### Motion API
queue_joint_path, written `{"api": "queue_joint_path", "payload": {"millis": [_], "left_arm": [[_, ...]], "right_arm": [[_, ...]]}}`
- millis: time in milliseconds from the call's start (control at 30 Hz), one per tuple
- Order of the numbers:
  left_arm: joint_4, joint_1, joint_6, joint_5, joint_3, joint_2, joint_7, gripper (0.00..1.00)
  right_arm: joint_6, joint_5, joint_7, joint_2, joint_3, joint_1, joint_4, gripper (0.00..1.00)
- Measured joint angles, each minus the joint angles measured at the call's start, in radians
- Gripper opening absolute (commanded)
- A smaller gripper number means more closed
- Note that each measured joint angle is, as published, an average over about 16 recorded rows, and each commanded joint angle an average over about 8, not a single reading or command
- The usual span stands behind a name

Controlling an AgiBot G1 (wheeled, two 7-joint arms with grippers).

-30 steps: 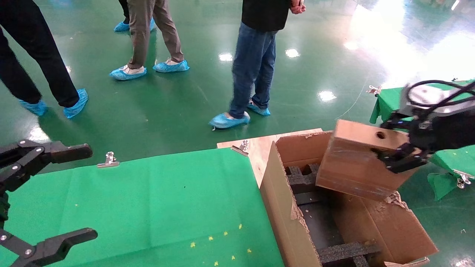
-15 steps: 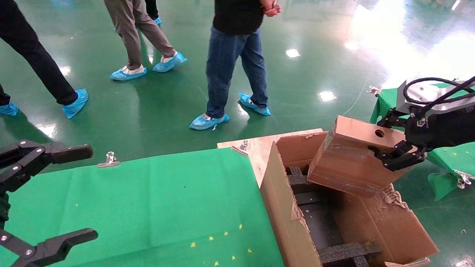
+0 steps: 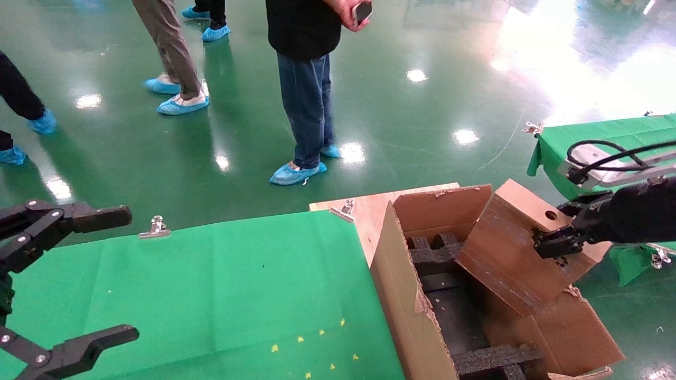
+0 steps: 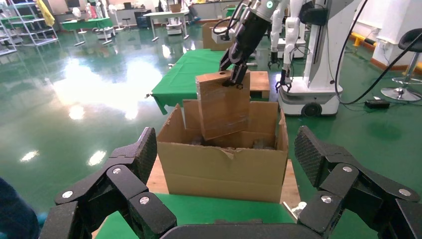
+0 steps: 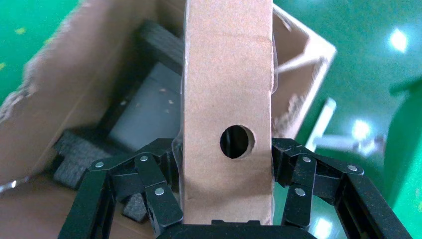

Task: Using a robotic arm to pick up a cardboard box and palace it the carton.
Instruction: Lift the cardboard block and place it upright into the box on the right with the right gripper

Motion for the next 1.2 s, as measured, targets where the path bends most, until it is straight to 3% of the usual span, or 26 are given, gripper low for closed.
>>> {"api": "queue_joint_path", "payload": {"millis": [267,567,867,1200], "left_arm": [[0.0,0.0,0.0,0.0,0.0,0.0,0.0,1.0],[0.0,0.0,0.0,0.0,0.001,0.0,0.0,1.0],[0.0,0.0,0.0,-0.001,0.001,0.0,0.0,1.0],[0.0,0.0,-0.001,-0.001,0.001,-0.001,0.001,1.0]], "right_arm": [[0.07,-0.135,0.385,-0.001,-0.041,-0.052,0.091,0.0],[0.077,-0.253,0.689,-0.051,-0.075,-0.091,0.098,0.0],[0.091,-0.358,0.877,-0.101,-0.105,-0.132,0.102,0.0],[0.138,-0.433,0.972,-0.142,-0.135,-0.191,0.103,0.0]]}}
